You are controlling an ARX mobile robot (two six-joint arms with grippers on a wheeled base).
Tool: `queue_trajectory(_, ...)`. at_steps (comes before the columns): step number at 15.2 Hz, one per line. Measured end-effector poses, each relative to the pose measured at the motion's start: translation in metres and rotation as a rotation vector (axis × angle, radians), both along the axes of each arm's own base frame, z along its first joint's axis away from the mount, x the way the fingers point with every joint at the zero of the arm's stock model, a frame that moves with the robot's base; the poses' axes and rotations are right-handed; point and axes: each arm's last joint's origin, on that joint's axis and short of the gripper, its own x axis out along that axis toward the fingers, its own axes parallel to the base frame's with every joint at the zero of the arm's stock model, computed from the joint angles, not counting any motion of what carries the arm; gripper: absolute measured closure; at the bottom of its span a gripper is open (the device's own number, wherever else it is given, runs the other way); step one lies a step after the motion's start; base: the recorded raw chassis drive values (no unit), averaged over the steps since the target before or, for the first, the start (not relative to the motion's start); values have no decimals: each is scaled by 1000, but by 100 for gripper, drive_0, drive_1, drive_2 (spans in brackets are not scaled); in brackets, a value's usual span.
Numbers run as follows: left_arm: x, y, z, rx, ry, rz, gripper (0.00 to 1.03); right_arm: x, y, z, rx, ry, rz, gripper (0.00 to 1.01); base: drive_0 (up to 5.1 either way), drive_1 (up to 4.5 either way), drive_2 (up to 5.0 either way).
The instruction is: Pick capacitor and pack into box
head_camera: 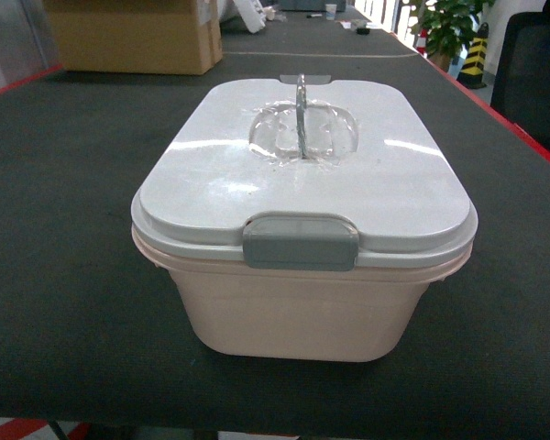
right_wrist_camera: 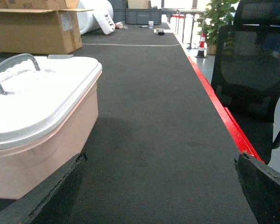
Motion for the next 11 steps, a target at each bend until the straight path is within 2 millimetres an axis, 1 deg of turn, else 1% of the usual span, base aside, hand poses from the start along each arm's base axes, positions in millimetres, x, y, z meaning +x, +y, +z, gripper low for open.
queue_trajectory(11, 0, 0, 0, 0, 0, 0, 5, 0, 0, 0, 0, 0, 0, 3, 0, 0, 0)
